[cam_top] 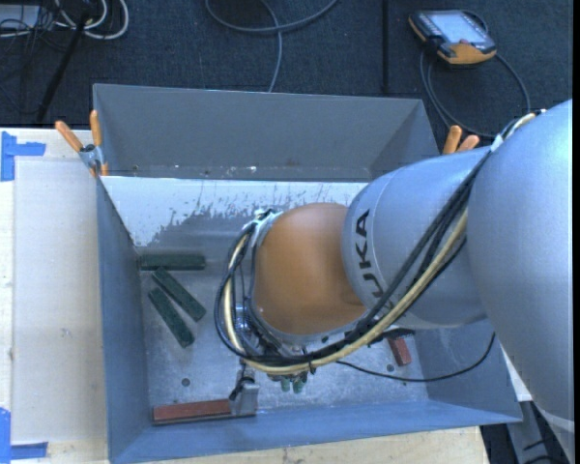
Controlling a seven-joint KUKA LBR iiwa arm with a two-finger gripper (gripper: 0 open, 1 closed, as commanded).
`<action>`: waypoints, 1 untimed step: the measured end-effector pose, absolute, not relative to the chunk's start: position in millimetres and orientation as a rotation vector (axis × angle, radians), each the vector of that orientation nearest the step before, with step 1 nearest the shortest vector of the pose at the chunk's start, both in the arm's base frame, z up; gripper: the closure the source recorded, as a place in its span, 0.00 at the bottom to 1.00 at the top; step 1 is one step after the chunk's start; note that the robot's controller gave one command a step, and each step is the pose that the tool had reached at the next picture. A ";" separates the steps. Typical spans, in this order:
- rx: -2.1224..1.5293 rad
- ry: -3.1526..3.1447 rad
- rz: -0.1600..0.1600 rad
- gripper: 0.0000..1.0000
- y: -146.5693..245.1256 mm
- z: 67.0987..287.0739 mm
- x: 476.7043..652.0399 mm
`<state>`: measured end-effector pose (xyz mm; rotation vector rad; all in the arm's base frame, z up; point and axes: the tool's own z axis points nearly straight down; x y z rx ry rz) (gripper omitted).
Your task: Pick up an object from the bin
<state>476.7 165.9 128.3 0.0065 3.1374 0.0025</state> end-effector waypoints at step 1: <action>-0.145 3.144 -0.001 1.00 148.7 71.8 484.0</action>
Offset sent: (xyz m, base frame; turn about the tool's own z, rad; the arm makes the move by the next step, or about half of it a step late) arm 0.0000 0.0000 0.0000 0.0000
